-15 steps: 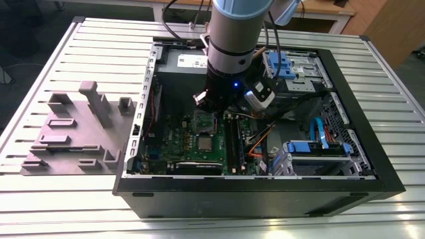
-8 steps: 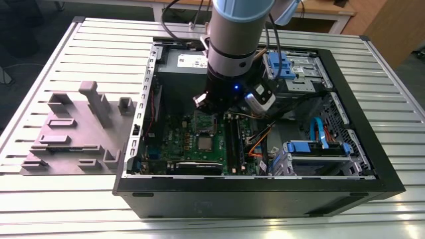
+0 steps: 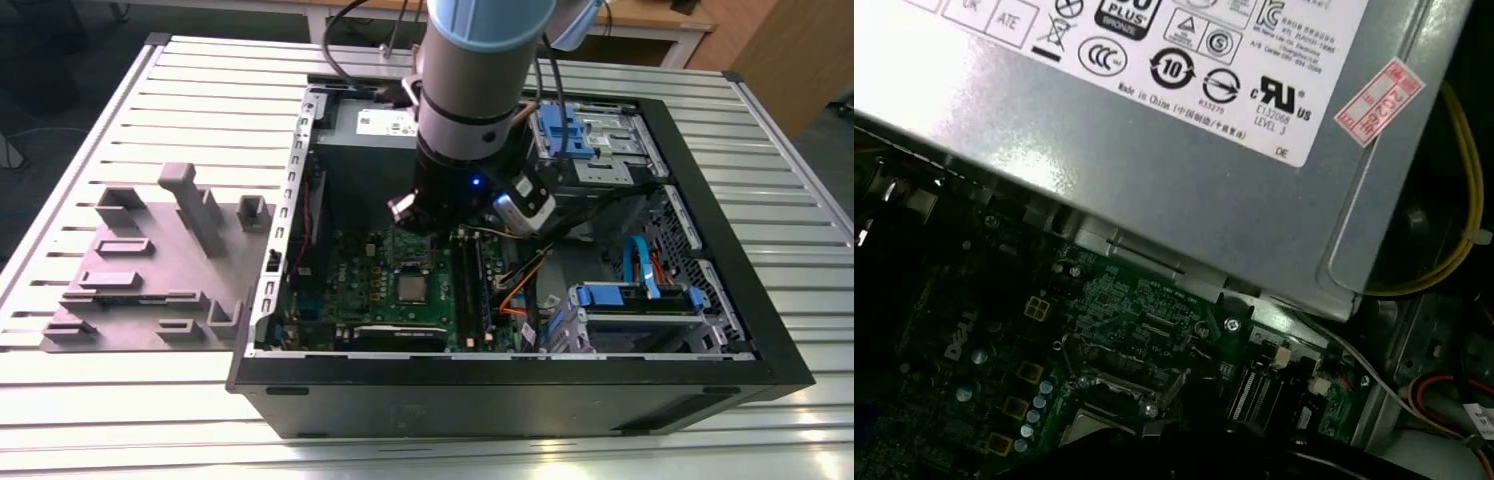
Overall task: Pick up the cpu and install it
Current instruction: 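Close the cpu cover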
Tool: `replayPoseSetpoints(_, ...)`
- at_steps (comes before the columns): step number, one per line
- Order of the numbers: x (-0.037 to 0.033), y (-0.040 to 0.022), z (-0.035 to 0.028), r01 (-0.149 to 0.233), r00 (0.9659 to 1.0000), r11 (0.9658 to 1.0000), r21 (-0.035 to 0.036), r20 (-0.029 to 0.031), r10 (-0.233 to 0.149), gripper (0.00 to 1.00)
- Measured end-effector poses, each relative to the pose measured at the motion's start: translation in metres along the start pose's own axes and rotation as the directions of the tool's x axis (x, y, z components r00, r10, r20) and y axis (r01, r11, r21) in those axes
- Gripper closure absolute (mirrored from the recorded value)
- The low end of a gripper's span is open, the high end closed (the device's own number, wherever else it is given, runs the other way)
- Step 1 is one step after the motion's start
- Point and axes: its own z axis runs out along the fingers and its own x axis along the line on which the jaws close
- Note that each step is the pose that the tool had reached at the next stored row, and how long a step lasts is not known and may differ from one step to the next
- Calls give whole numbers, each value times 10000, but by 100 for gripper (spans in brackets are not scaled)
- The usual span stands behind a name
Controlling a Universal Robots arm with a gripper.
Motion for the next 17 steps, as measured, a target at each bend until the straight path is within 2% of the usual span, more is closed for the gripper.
replayPoseSetpoints(17, 39, -102, -9, 148, 9999, 9999, -5, -12, -148, 90)
